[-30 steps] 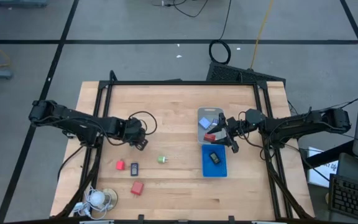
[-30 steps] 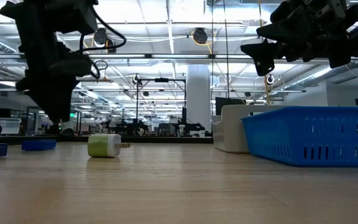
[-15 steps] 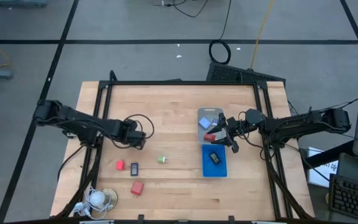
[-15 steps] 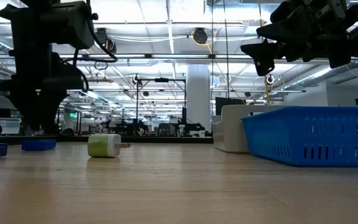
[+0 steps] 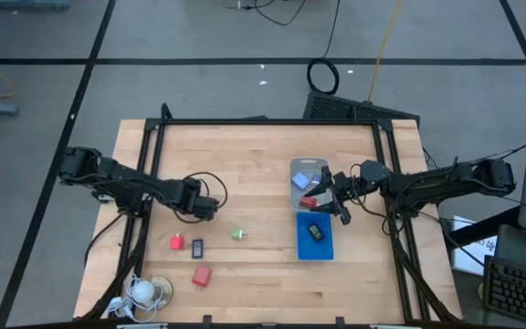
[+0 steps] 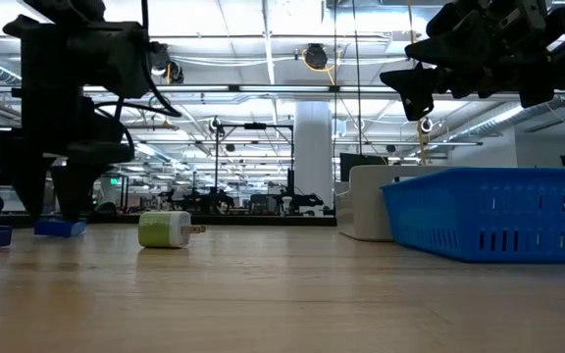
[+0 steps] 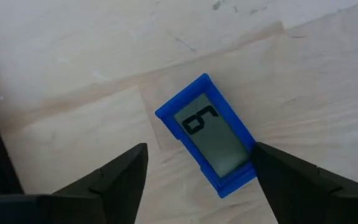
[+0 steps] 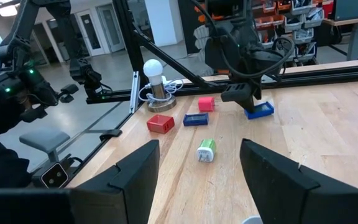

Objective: Pick & Place Office items
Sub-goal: Put the top blue digital clock into the blue bin

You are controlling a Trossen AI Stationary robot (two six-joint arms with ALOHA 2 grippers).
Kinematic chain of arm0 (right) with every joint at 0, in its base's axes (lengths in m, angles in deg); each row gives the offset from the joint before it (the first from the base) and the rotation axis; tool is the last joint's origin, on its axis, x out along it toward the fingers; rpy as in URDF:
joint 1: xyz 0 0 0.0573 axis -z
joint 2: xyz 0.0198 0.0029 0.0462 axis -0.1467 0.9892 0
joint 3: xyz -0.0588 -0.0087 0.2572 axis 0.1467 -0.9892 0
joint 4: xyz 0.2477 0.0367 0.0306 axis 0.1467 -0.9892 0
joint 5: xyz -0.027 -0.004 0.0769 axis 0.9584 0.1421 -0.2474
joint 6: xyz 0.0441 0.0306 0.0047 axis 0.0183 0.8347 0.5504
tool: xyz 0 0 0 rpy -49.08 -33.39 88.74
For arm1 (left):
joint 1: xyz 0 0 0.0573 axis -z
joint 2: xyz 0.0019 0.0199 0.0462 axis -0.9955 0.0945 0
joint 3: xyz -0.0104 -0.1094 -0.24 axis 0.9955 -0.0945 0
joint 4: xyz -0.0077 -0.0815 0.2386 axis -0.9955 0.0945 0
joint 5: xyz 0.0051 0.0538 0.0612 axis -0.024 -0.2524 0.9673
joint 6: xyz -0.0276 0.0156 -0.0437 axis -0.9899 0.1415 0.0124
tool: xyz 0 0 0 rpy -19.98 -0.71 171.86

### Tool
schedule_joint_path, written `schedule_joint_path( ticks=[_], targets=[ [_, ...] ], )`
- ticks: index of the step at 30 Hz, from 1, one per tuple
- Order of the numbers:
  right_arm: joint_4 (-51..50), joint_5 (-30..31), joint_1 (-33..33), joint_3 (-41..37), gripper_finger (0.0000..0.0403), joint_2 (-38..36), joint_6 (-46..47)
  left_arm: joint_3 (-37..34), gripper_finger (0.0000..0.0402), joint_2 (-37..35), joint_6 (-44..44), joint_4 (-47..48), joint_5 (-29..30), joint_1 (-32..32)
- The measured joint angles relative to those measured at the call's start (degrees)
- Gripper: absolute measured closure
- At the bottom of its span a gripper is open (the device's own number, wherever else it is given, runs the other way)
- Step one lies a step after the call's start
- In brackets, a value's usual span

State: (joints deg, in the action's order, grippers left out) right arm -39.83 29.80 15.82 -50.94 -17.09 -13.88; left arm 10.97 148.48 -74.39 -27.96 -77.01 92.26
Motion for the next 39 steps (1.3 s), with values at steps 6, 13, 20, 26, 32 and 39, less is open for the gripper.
schedule_joint_path(
  ticks=[6,13,20,26,32,39],
  targets=[
    [0.0,0.0,0.0,0.0,0.0188,0.0,0.0,-0.3,0.0111,0.5,1.6,-2.2,-1.5,0.0],
    [-0.1,0.0,0.0,0.0,0.0188,0.0,0.0,-0.3,0.0132,0.2,9.5,-6.7,-1.0,-0.4],
    [-0.3,0.0,0.0,0.0,0.0188,0.0,0.0,-0.3,0.0146,0.2,28.0,-11.0,4.5,-0.5],
    [-0.2,0.0,0.0,0.0,0.0188,0.0,-0.1,-0.2,0.0153,0.2,29.9,-22.9,-1.0,-2.4],
    [-0.2,0.2,0.0,0.0,0.0188,0.0,-0.1,-0.2,0.0167,0.2,29.7,-31.5,-3.1,-2.8],
    [-0.2,0.2,0.0,0.0,0.0188,0.0,-0.2,-0.2,0.0182,1.1,23.9,-31.4,-1.3,-2.8]
  ],
)
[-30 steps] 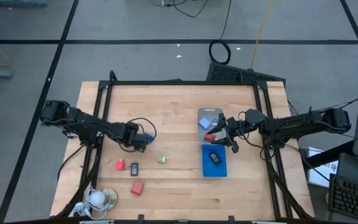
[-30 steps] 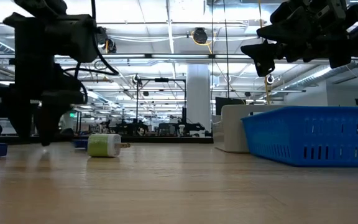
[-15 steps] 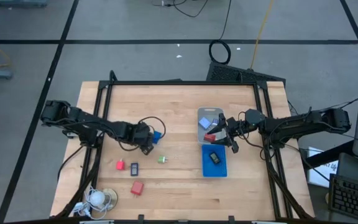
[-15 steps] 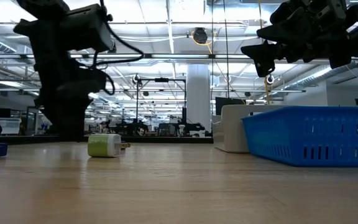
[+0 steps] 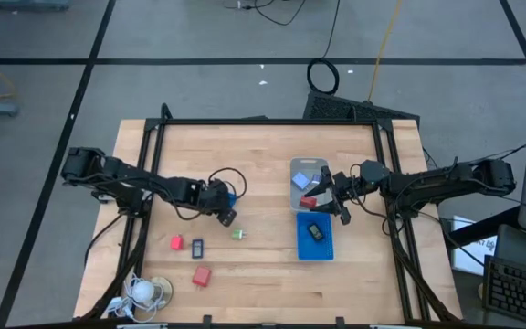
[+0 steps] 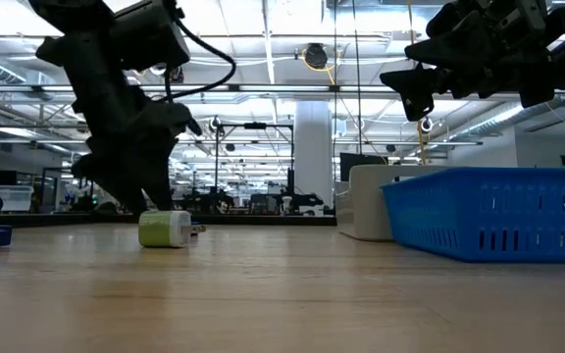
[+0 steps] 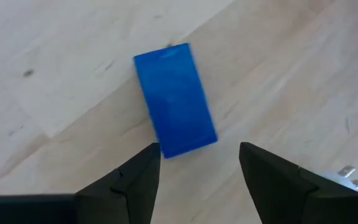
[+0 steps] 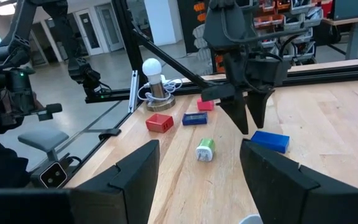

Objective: Pick & Place Office items
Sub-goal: Put the top blue digital clock into the blue bin

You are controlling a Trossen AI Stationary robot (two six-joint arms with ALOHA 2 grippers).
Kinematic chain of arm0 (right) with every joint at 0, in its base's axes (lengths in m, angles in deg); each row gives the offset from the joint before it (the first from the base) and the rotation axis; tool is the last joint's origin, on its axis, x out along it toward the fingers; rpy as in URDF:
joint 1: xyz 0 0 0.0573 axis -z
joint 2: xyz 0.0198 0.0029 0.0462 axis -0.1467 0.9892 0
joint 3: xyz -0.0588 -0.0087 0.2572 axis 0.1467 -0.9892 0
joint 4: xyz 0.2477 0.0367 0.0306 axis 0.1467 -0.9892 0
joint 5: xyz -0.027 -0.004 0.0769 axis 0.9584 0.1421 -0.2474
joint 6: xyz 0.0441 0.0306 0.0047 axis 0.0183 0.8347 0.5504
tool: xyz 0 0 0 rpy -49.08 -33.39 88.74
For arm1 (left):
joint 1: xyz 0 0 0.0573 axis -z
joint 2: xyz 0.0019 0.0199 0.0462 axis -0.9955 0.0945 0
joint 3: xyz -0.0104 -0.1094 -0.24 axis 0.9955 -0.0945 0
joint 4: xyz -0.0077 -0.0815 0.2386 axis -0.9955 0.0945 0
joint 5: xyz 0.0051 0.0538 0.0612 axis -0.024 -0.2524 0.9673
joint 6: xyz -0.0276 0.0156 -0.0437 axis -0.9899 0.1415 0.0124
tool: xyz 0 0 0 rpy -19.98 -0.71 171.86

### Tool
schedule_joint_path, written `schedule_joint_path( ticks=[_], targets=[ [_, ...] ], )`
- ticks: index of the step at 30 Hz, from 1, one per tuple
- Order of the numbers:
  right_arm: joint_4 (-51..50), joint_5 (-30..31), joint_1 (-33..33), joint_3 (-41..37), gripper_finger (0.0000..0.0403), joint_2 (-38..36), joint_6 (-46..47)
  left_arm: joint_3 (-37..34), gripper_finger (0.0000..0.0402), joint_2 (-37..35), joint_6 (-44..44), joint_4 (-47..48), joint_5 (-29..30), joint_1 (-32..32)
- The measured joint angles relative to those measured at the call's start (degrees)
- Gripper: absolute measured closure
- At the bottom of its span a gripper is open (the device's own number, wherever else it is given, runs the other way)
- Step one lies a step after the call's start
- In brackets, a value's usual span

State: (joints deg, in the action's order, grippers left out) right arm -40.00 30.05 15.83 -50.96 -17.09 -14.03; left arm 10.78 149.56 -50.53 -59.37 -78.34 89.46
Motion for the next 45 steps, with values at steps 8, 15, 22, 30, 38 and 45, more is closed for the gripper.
schedule_joint_path(
  ticks=[8,15,22,30,38,45],
  targets=[
    [0.6,0.0,0.0,0.0,0.0188,0.0,0.0,0.7,0.0186,-0.1,1.4,0.0,0.2,0.0],
    [0.6,0.0,0.0,0.0,0.0188,0.0,0.0,2.9,0.0185,-0.1,4.0,-0.4,3.5,-1.0],
    [0.6,0.0,0.0,0.0,0.0188,0.0,0.0,3.1,0.0185,2.8,1.0,1.8,2.8,-3.0],
    [0.6,0.0,0.0,0.0,0.0188,0.0,-0.3,5.1,0.0185,9.7,0.2,2.2,-2.1,-4.1],
    [0.6,0.0,0.0,0.0,0.0188,0.0,-0.3,8.1,0.0186,11.0,1.5,9.0,-1.2,-4.1],
    [0.5,0.0,0.0,0.0,0.0188,0.0,-0.3,8.0,0.0187,11.1,3.0,8.8,1.2,-4.0]
  ],
)
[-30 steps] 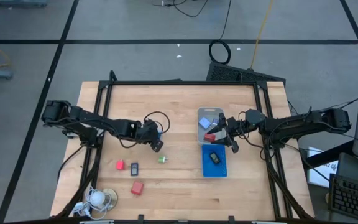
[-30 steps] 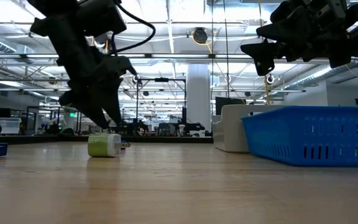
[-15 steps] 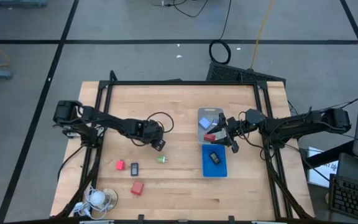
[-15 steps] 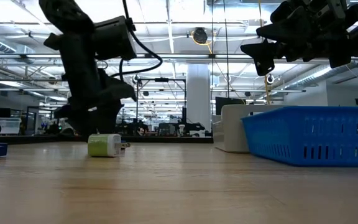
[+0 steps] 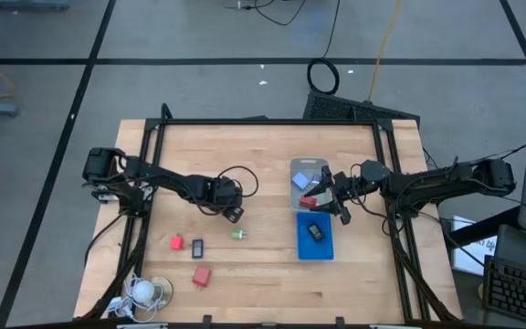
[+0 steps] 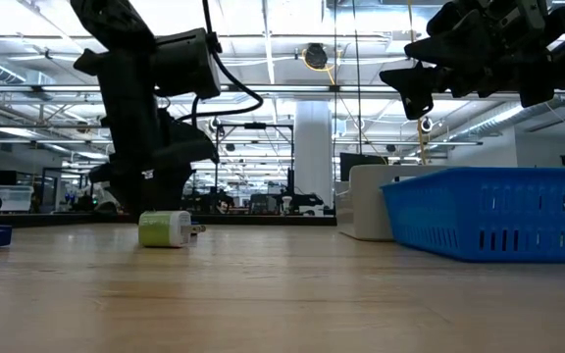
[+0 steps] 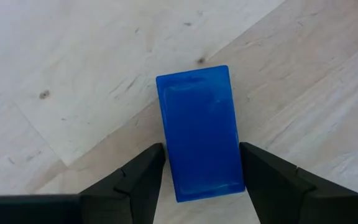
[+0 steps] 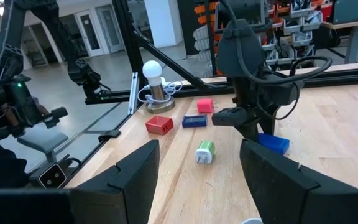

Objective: Pick & Place Office items
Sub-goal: Put the top blue digital clock into the blue bin

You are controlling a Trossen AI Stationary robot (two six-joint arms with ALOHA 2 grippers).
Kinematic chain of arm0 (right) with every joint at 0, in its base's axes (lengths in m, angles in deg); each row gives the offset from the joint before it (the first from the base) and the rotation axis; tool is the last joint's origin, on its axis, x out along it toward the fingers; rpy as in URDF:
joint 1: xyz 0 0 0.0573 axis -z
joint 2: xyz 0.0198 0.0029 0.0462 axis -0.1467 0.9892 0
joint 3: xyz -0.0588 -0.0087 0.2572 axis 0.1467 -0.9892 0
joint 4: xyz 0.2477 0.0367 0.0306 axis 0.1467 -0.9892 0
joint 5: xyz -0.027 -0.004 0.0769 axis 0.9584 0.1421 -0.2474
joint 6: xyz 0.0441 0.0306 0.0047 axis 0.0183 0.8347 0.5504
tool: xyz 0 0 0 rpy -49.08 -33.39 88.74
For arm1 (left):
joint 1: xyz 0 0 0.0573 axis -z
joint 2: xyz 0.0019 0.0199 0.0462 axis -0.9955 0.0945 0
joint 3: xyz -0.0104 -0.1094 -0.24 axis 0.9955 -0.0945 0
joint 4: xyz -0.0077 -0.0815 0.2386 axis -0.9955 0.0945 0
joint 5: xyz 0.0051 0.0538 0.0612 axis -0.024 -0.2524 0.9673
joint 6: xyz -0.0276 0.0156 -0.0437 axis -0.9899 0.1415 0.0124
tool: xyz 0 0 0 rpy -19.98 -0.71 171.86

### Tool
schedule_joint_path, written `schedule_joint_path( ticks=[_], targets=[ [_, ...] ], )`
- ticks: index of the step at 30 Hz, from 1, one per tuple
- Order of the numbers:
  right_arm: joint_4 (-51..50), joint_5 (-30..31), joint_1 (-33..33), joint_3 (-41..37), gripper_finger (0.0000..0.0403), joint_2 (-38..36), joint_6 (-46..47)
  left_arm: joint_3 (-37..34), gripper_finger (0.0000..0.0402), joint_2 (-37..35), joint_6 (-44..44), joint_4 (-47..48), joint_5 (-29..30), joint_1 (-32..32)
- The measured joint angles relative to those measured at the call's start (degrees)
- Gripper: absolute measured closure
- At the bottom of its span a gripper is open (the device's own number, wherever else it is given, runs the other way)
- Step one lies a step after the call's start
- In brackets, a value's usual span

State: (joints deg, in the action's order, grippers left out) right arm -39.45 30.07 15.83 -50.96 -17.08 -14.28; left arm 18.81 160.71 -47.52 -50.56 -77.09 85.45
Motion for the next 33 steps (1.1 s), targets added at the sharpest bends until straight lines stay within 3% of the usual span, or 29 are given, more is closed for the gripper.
schedule_joint_path(
  ticks=[9,20,33],
  targets=[
    [0.0,0.0,0.0,0.0,0.0188,0.0,0.0,-0.1,0.0245,0.1,5.9,0.0,4.2,1.0],
    [0.0,0.0,0.0,0.0,0.0188,0.0,0.0,-0.2,0.0216,-1.1,11.9,0.4,7.7,1.5],
    [-0.2,0.0,0.0,0.0,0.0188,0.0,0.0,-0.1,0.038,-9.9,13.7,0.9,7.0,3.8]
  ],
)
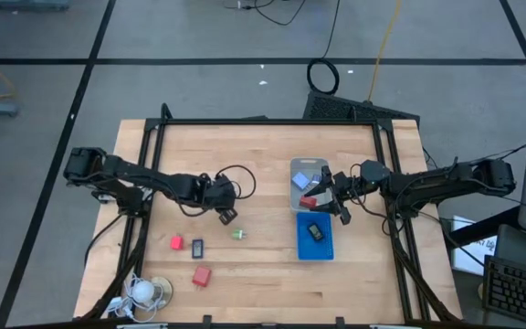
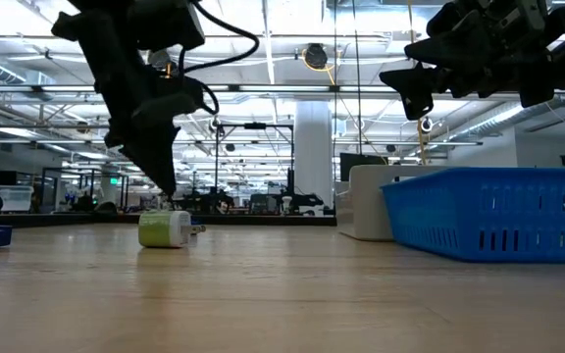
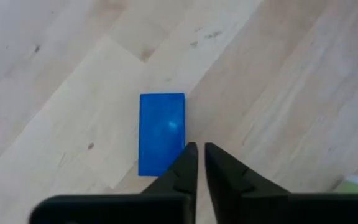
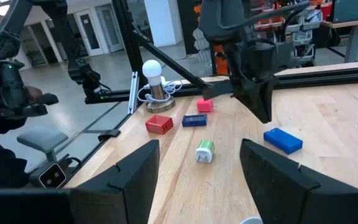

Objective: Pick & Place Office items
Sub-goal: Put the top blue digital clock into the blue bin

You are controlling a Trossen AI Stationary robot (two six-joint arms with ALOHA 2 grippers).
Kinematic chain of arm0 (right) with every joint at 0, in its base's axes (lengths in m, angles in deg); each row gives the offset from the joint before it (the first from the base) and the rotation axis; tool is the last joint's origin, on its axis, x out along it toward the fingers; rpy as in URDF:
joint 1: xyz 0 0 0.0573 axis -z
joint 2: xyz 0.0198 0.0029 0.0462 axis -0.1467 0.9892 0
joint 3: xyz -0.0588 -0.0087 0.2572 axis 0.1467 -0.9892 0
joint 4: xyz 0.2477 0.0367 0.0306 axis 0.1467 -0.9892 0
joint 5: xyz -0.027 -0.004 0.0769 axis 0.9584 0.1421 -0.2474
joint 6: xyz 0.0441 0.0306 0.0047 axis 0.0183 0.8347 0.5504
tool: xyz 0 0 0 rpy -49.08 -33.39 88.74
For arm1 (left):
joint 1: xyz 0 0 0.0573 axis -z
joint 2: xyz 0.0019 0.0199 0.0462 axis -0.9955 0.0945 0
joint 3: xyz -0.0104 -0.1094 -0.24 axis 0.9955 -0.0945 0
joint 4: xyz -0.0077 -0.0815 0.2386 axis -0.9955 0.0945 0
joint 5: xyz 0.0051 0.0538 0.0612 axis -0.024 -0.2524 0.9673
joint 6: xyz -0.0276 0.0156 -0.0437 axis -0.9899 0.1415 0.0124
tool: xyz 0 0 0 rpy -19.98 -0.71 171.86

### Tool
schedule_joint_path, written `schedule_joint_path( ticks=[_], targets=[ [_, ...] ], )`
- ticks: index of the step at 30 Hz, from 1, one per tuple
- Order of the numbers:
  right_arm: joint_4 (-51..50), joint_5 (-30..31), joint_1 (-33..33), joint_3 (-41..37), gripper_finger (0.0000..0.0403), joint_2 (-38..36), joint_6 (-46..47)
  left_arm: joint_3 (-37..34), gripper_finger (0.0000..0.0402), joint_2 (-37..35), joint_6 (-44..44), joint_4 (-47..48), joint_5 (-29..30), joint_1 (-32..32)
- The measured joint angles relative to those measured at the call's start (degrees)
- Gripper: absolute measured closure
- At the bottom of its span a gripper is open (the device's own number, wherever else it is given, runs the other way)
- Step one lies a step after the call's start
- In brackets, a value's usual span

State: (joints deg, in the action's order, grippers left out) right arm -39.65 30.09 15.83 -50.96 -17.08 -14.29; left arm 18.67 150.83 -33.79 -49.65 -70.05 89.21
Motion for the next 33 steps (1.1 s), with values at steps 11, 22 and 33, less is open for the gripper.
schedule_joint_path(
  ticks=[11,22,33],
  targets=[
    [0.0,0.0,0.0,0.0,0.0188,0.0,0.0,0.0,0.0304,0.1,0.3,1.1,-3.6,-2.8],
    [0.0,0.0,0.0,0.0,0.0188,0.0,0.0,0.1,0.0117,1.1,4.3,1.1,-6.2,-6.7],
    [-0.2,0.0,0.0,0.0,0.0188,0.0,0.0,-0.3,0.0095,7.5,7.6,1.3,-7.8,-6.9]
  ],
)
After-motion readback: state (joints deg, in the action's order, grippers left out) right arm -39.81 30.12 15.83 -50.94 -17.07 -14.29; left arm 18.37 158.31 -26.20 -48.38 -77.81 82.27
